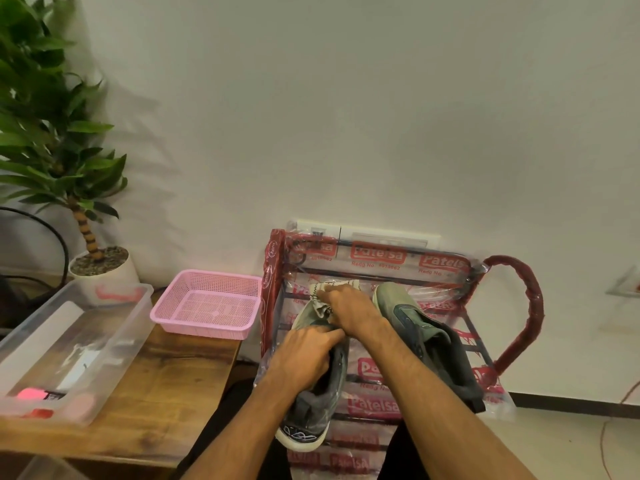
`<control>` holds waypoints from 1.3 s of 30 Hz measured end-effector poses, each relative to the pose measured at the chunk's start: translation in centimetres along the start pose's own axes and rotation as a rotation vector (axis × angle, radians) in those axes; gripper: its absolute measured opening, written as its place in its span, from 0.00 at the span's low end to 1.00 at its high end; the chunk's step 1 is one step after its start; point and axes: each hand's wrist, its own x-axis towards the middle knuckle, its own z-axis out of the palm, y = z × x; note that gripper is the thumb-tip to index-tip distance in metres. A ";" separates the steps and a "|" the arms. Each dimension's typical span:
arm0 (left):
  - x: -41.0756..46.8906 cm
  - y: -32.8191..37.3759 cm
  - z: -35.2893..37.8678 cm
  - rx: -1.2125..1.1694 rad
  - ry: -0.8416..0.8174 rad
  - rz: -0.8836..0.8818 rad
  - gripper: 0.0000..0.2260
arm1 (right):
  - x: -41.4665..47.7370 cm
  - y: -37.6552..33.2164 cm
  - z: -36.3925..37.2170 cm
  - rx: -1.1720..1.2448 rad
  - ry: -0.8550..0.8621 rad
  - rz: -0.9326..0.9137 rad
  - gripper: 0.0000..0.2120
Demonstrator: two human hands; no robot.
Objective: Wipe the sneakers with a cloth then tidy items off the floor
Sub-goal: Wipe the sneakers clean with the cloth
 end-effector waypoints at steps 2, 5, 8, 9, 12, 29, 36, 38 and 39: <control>0.0 0.1 -0.1 0.004 0.000 -0.004 0.16 | -0.2 0.1 0.1 -0.016 -0.013 -0.017 0.21; 0.1 0.1 -0.1 0.023 -0.010 -0.022 0.17 | -0.6 0.5 0.1 0.002 -0.049 -0.027 0.22; 0.1 0.1 0.0 0.031 -0.010 -0.030 0.16 | -0.9 0.9 -0.1 0.089 -0.098 0.003 0.23; 0.1 0.1 0.0 0.032 -0.010 -0.031 0.16 | -0.9 1.0 -0.2 0.117 -0.115 0.011 0.23; 0.0 0.0 0.2 0.025 -0.013 -0.036 0.17 | -0.9 1.0 -0.7 0.181 -0.151 0.046 0.21; 0.2 -0.4 0.5 -0.094 0.044 -0.007 0.15 | -2.4 0.1 0.4 0.521 0.100 0.316 0.34; 0.0 -0.5 0.6 -0.104 0.038 -0.072 0.17 | -3.0 -0.5 -1.1 0.244 -0.020 0.280 0.14; 0.0 -0.4 0.4 -0.086 0.020 -0.060 0.18 | -3.1 -0.1 -1.8 0.251 -0.126 0.250 0.02; -0.1 -0.3 0.4 -0.077 0.012 -0.057 0.18 | -2.9 0.5 -2.1 0.297 -0.160 0.254 0.05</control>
